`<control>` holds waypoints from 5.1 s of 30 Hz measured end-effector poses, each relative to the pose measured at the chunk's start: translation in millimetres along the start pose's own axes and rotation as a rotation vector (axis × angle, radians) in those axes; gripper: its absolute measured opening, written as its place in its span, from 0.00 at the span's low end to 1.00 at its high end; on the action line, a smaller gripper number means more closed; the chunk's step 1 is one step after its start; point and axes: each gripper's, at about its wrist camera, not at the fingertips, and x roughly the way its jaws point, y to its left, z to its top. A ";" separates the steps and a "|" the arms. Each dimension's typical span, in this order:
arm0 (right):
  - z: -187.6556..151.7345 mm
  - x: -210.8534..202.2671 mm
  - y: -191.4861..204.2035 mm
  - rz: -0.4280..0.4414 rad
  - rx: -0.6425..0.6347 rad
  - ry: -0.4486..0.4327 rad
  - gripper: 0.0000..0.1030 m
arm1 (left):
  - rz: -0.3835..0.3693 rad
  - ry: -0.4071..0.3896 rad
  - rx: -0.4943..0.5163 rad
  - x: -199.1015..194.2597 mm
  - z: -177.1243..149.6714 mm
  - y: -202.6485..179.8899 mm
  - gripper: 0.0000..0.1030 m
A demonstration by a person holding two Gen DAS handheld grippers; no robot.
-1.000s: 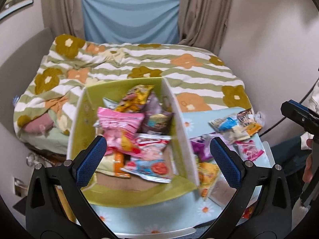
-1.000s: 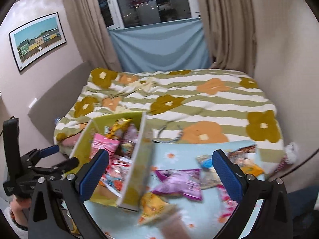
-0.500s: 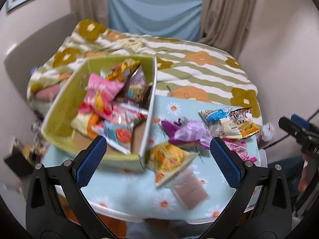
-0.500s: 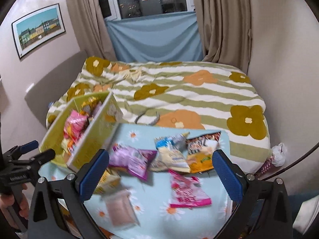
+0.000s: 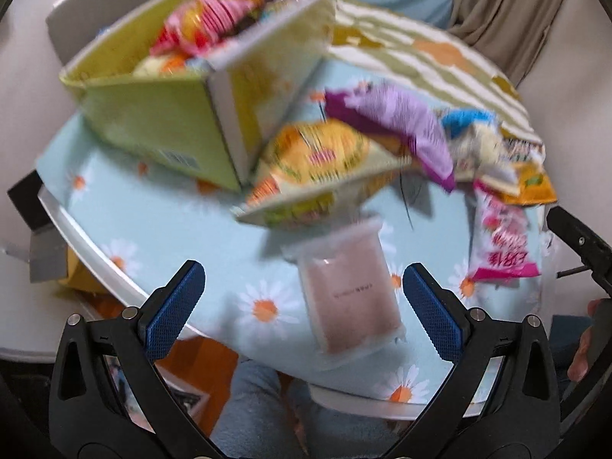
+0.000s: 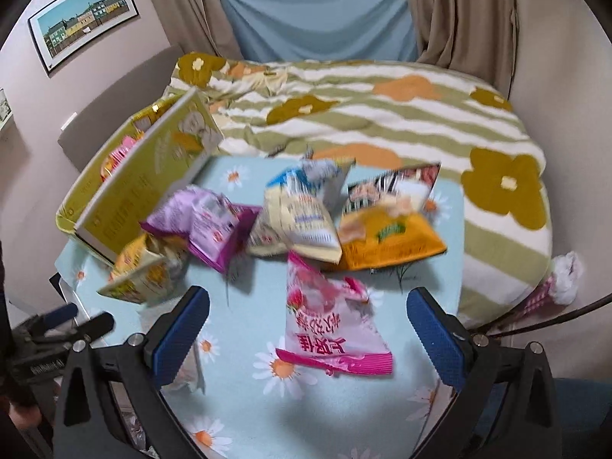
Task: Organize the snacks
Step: 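Grasp the pink cake pack with the left gripper while the right grasps the pink-white bag, then carry both packs into the box and open both grippers to release them, then move both open grippers back from the box to the remaining snacks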
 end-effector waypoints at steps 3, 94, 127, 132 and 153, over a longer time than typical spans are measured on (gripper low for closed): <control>-4.3 15.3 -5.5 -0.001 -0.011 0.023 1.00 | 0.012 0.028 0.007 20.2 -7.0 -12.5 1.00; 118.5 -3.6 230.7 0.184 -0.130 -0.161 0.38 | -0.109 -0.180 0.157 -71.9 204.6 163.2 0.59; 112.0 91.5 318.1 0.097 0.002 0.000 0.38 | -0.185 -0.121 0.188 -35.5 208.3 263.1 1.00; 103.5 113.1 327.3 0.122 0.014 0.046 0.59 | -0.168 -0.115 0.187 -31.3 203.3 266.9 1.00; 101.4 41.2 301.5 0.115 0.050 -0.103 1.00 | -0.270 -0.177 0.229 -66.0 198.6 239.7 1.00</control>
